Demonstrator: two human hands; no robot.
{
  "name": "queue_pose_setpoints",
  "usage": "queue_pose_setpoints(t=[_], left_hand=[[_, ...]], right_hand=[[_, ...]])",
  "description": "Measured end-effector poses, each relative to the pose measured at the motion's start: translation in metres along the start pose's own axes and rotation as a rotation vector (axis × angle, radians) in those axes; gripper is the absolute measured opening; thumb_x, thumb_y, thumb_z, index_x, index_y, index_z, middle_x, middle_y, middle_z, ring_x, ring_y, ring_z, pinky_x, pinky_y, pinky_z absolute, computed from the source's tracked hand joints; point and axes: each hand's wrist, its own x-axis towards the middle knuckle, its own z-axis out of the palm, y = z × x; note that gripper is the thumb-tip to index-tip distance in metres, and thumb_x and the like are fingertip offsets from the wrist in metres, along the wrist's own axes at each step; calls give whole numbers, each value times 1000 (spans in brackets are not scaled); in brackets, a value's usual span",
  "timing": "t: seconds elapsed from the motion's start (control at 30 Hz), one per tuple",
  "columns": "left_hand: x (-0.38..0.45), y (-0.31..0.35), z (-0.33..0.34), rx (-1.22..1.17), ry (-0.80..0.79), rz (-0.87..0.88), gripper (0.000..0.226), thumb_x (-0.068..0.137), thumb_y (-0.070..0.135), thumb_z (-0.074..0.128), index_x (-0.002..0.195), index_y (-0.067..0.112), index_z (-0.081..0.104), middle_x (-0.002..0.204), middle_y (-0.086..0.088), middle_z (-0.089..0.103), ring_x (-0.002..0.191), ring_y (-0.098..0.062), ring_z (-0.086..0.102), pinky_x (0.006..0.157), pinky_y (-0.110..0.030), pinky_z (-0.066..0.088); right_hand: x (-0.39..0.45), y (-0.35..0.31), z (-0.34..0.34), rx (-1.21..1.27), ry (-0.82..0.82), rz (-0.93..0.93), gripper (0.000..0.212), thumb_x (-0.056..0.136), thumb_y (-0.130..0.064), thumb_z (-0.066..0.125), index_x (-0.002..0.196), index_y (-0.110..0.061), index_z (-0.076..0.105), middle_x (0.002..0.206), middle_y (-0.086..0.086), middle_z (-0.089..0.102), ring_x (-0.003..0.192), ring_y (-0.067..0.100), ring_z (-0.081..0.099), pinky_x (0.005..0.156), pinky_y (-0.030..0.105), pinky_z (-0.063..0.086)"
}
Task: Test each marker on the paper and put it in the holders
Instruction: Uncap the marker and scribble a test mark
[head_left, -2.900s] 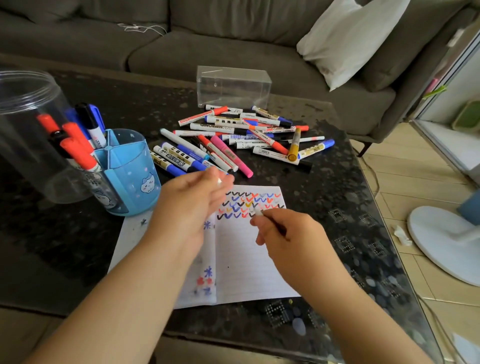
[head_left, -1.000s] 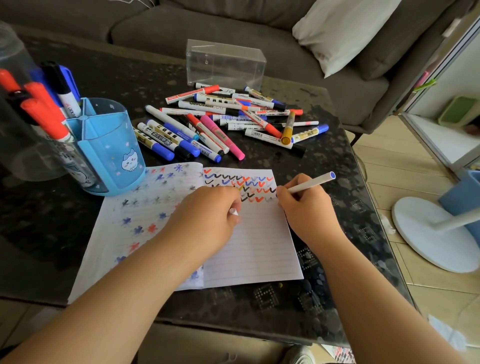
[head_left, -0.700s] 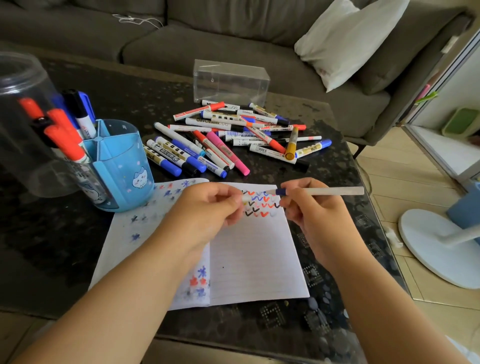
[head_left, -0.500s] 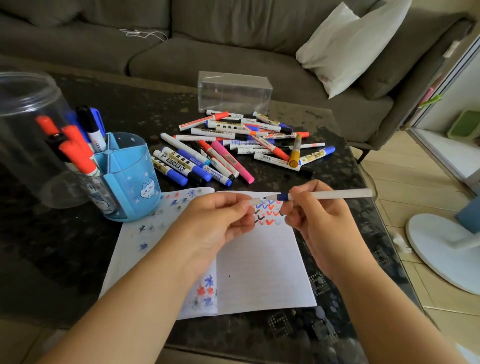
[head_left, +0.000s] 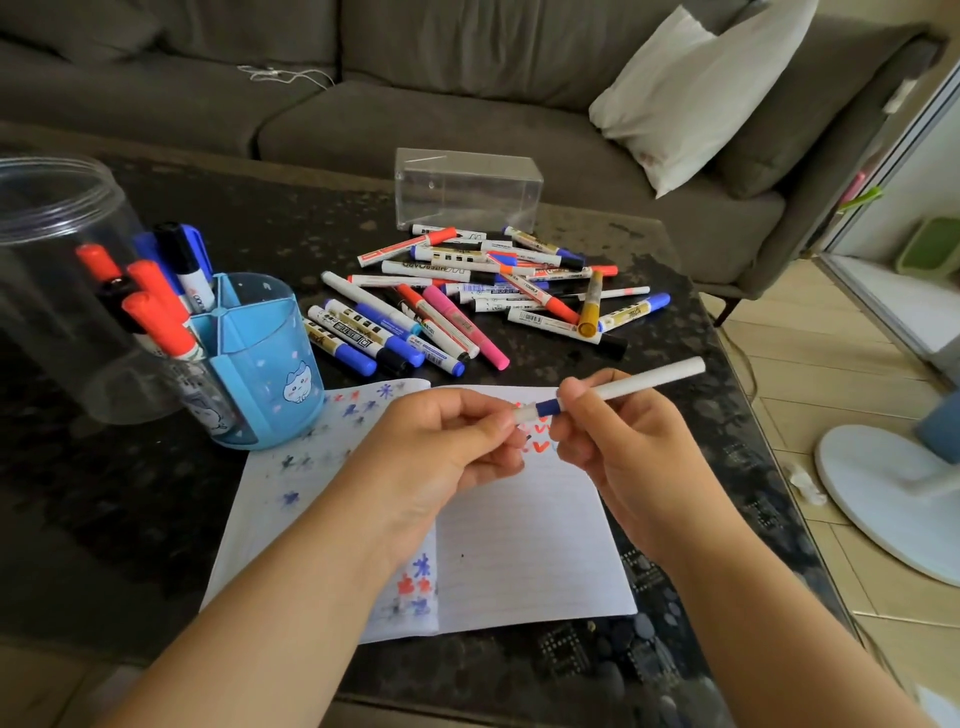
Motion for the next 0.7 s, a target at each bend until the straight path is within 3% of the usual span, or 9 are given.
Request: queue_pose_setpoints(t=[0.2,0.33,0.4,0.43,0.5,0.57,0.63,0.7], left_hand=[[-10,2,-7,181,81,69,8,85,4,62,82,9,68,66,-3,71,64,-14,68,69,-24,58],[-16,7,-17,396,171,165,9,88,14,62,85,19,68,68,4,71,62,-2,65,69,-24,53],[-17,11,-23,481,216,249,10,88,18,61,82,23,67,67,5,70,62,-1,63,63,-20,47],[-17,14,-28,502,246,292,11,88,19,60,80,24,66,67,5,69,62,-2,63,62,-20,46],[-17,21,-40,548,315,370,15,88,18,58,76,25,64,66,6,66,62,-5,60,61,-20,46],[-17,29,-53,568,350,423,17,87,17,58,73,26,63,64,8,63,59,-4,56,62,-21,43],[-22,35,-61,597,344,436,15,87,19,58,75,26,63,64,9,61,58,-2,53,61,-20,41],[-28,38,-67,666,341,456,10,88,21,58,80,24,63,68,10,61,64,-3,55,61,-19,43]], right_hand=[[0,8,12,173,-54,103,21,77,-27,59,80,-7,64,61,5,59,56,10,48,62,22,47],[-2,11,29,242,-16,246,31,76,-31,59,85,-2,66,66,8,63,52,7,49,55,19,48],[-6,7,38,96,39,299,35,79,-37,59,84,-3,65,61,5,64,49,7,47,52,19,47],[-7,5,41,-101,81,284,36,82,-41,59,81,-6,65,56,0,63,46,6,46,50,19,45],[-10,3,42,-577,211,70,28,83,-41,64,73,-15,64,52,-5,60,43,6,45,47,19,41],[-13,-2,46,-893,311,-314,12,79,-31,72,76,-24,62,63,-10,53,53,6,48,49,16,35],[-13,-1,58,-1044,249,-504,24,73,-20,78,94,-28,68,79,-13,47,62,2,49,54,10,32],[-9,5,69,-1098,162,-544,38,67,-14,83,101,-24,70,84,-10,47,64,5,50,57,10,34]])
